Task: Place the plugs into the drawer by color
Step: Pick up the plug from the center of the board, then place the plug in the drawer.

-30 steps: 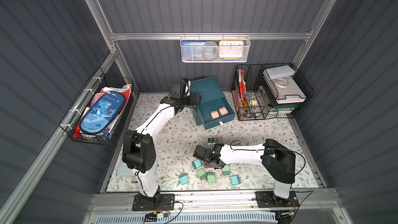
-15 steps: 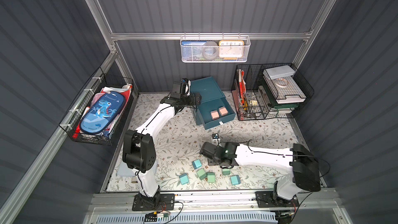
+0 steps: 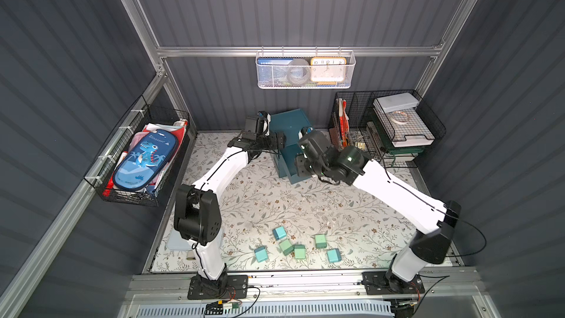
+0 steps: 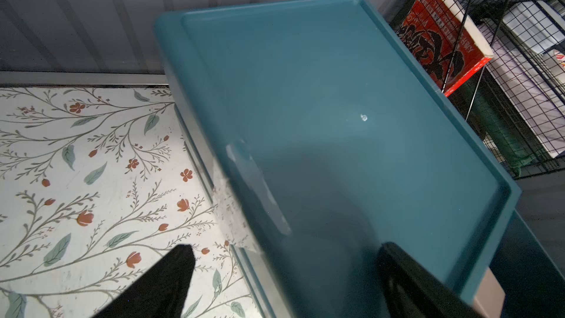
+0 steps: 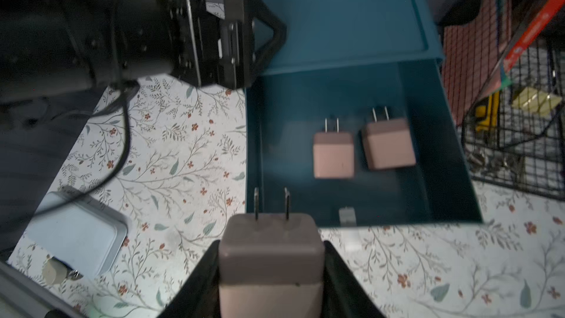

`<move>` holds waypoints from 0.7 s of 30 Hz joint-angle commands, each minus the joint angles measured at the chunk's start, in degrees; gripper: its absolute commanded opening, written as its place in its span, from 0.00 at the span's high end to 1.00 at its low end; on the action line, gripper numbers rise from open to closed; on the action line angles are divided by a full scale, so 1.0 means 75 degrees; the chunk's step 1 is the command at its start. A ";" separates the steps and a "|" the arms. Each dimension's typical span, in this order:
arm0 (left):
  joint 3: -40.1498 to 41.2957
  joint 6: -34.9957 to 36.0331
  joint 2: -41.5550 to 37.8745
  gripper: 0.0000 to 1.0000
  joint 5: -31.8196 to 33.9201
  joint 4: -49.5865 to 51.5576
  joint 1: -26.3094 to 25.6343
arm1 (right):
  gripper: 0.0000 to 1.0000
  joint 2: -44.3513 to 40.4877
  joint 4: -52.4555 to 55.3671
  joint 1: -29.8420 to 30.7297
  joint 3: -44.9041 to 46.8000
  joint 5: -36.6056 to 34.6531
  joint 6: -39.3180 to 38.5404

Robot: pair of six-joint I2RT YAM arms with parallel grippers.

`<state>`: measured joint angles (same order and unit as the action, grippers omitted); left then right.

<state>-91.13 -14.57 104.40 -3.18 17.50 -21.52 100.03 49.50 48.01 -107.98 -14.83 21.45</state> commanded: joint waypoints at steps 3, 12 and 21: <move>0.0119 0.0219 0.0017 0.02 0.0201 0.0597 -0.0025 | 0.66 0.1265 0.0361 -0.0659 -0.1108 0.1063 -0.1618; 0.0022 0.0216 0.0094 0.02 0.0212 0.0574 -0.0025 | 0.59 0.2058 0.0054 -0.0841 -0.0923 0.1728 -0.1746; 0.0034 0.0228 0.0085 0.02 0.0260 0.0574 -0.0025 | 0.40 0.2045 -0.0122 -0.1081 -0.0820 0.1979 -0.1863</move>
<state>-91.13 -14.55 104.40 -2.96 17.43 -21.52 116.22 49.45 40.36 -113.45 -0.80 8.54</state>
